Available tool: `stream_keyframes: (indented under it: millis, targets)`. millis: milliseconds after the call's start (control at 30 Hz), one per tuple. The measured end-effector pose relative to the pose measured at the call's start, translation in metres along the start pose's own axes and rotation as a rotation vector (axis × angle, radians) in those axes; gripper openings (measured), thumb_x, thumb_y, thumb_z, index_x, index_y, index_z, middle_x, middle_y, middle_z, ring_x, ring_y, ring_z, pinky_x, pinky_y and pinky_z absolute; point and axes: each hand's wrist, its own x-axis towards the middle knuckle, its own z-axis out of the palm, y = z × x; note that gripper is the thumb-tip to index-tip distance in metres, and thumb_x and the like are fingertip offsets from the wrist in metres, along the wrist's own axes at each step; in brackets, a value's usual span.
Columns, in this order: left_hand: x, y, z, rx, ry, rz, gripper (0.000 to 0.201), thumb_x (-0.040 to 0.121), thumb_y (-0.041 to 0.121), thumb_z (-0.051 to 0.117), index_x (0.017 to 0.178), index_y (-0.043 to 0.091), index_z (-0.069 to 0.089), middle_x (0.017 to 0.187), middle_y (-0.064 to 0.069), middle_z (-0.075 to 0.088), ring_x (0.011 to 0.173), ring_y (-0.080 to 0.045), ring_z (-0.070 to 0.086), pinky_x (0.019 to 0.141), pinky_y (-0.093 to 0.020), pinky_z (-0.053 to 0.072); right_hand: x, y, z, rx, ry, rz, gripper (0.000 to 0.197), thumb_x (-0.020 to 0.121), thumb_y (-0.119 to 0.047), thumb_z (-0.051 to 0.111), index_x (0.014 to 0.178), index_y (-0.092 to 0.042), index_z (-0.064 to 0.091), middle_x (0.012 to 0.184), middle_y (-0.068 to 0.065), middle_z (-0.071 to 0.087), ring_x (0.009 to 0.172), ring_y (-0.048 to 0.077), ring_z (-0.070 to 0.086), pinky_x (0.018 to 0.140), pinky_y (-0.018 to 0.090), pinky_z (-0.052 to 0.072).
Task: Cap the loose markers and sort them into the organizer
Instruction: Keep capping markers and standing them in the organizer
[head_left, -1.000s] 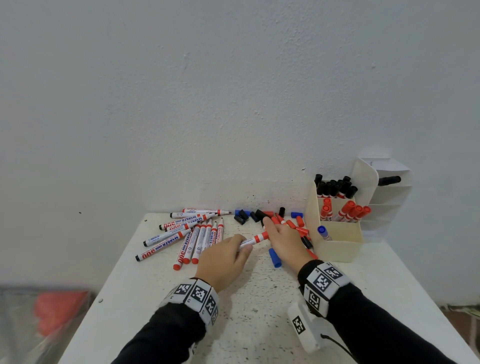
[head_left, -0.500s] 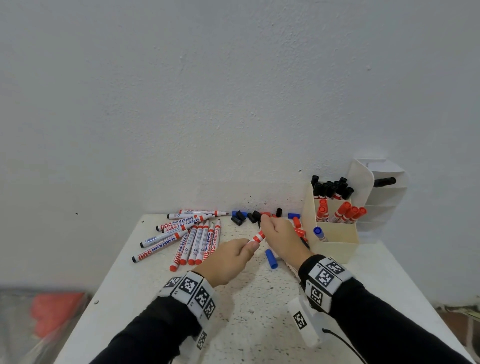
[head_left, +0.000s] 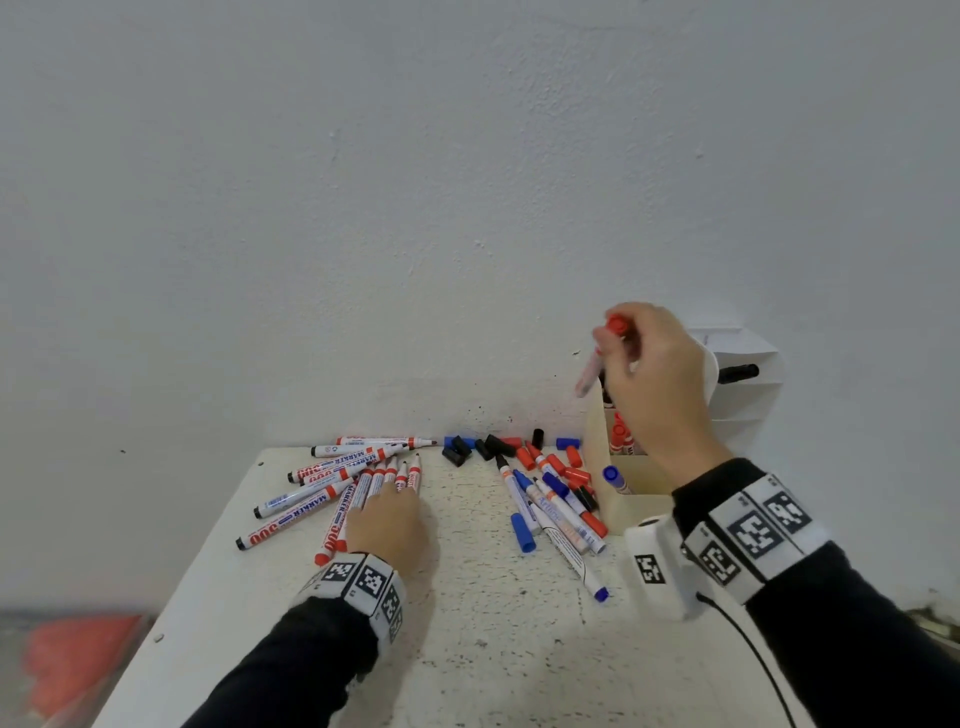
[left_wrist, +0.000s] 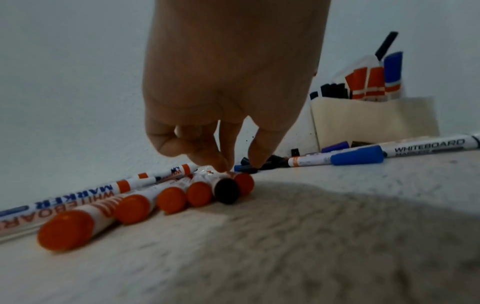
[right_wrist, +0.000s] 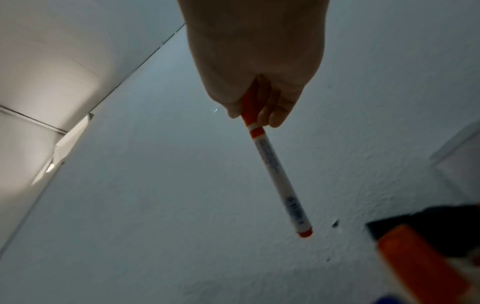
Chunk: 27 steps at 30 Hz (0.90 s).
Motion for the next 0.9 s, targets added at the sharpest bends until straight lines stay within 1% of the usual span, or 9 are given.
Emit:
stream_keyframes:
  millis: [133,267,333,400,533,700,767,800,900]
  targets:
    - [0.001,0.002,0.003,0.01,0.035,0.04,0.046,0.094,0.027,0.046,0.138,0.017,0.035,0.144,-0.004,0.037,0.128,-0.021,0.041,0.107,-0.04,0.037,0.0,0.031,-0.016,-0.154,0.033,0.06,0.019,0.092,-0.013,0.052,0.105,-0.001,0.06,0.094,0.007,0.058,0.086,0.013,0.05,0.078,0.017,0.034]
    - [0.001,0.006,0.003,-0.044,0.05,0.066,0.038,0.092,0.026,0.05,0.13,0.023,0.044,0.135,-0.001,0.045,0.121,-0.018,0.047,0.105,-0.038,0.037,-0.015,0.062,-0.008,-0.26,-0.124,0.172,0.021,0.091,-0.02,0.053,0.109,-0.011,0.058,0.091,0.006,0.065,0.089,0.023,0.06,0.086,0.04,0.047]
    - [-0.001,0.009,0.002,-0.067,0.055,0.084,0.036,0.092,0.022,0.051,0.128,0.024,0.045,0.132,0.0,0.047,0.117,-0.017,0.05,0.104,-0.036,0.037,-0.021,0.071,-0.004,-0.37,-0.206,0.246,0.018,0.092,-0.024,0.052,0.108,-0.017,0.058,0.092,0.002,0.066,0.093,0.023,0.057,0.093,0.046,0.04]
    - [-0.004,0.011,0.0,-0.085,0.046,0.107,0.033,0.092,0.02,0.05,0.124,0.023,0.047,0.128,0.0,0.048,0.113,-0.017,0.052,0.102,-0.034,0.04,-0.026,0.075,-0.002,-0.45,-0.267,0.31,0.018,0.093,-0.027,0.05,0.107,-0.019,0.059,0.095,0.001,0.066,0.101,0.024,0.051,0.093,0.041,0.028]
    - [-0.003,0.016,-0.001,-0.162,0.037,0.099,0.026,0.091,0.014,0.049,0.117,0.019,0.052,0.125,-0.002,0.05,0.106,-0.017,0.053,0.095,-0.028,0.045,-0.028,0.076,0.0,-0.531,-0.337,0.368,0.026,0.097,-0.029,0.041,0.113,-0.019,0.059,0.098,0.004,0.065,0.109,0.025,0.042,0.087,0.037,0.022]
    - [-0.006,0.017,0.0,-0.239,-0.019,0.052,0.056,0.087,0.017,0.058,0.138,0.018,0.033,0.135,-0.008,0.039,0.118,-0.022,0.048,0.101,-0.035,0.043,-0.03,0.067,0.003,-0.495,-0.299,0.321,0.028,0.096,-0.02,0.041,0.115,-0.017,0.061,0.109,0.002,0.063,0.11,0.026,0.041,0.084,0.036,0.023]
    - [-0.007,0.017,-0.001,-0.234,-0.046,0.037,0.06,0.087,0.019,0.057,0.141,0.019,0.029,0.132,-0.008,0.044,0.116,-0.022,0.05,0.098,-0.035,0.046,-0.029,0.052,0.005,-0.38,-0.173,0.181,0.022,0.092,-0.014,0.046,0.104,-0.012,0.063,0.102,0.003,0.062,0.1,0.023,0.049,0.083,0.033,0.035]
    - [-0.008,0.017,0.0,-0.211,-0.052,0.029,0.06,0.088,0.02,0.057,0.141,0.019,0.029,0.13,-0.007,0.046,0.114,-0.021,0.052,0.096,-0.034,0.047,-0.028,0.04,0.006,-0.291,-0.139,0.131,0.018,0.091,-0.011,0.047,0.1,-0.01,0.063,0.094,0.001,0.06,0.09,0.018,0.052,0.077,0.024,0.04]
    - [-0.007,0.019,-0.001,-0.125,-0.025,-0.008,0.05,0.089,0.029,0.055,0.135,0.02,0.037,0.125,-0.003,0.052,0.11,-0.019,0.054,0.09,-0.032,0.049,-0.033,0.0,0.011,-0.063,-0.277,0.128,0.013,0.092,-0.009,0.046,0.094,-0.013,0.058,0.07,-0.003,0.055,0.054,0.003,0.046,0.05,0.011,0.036]
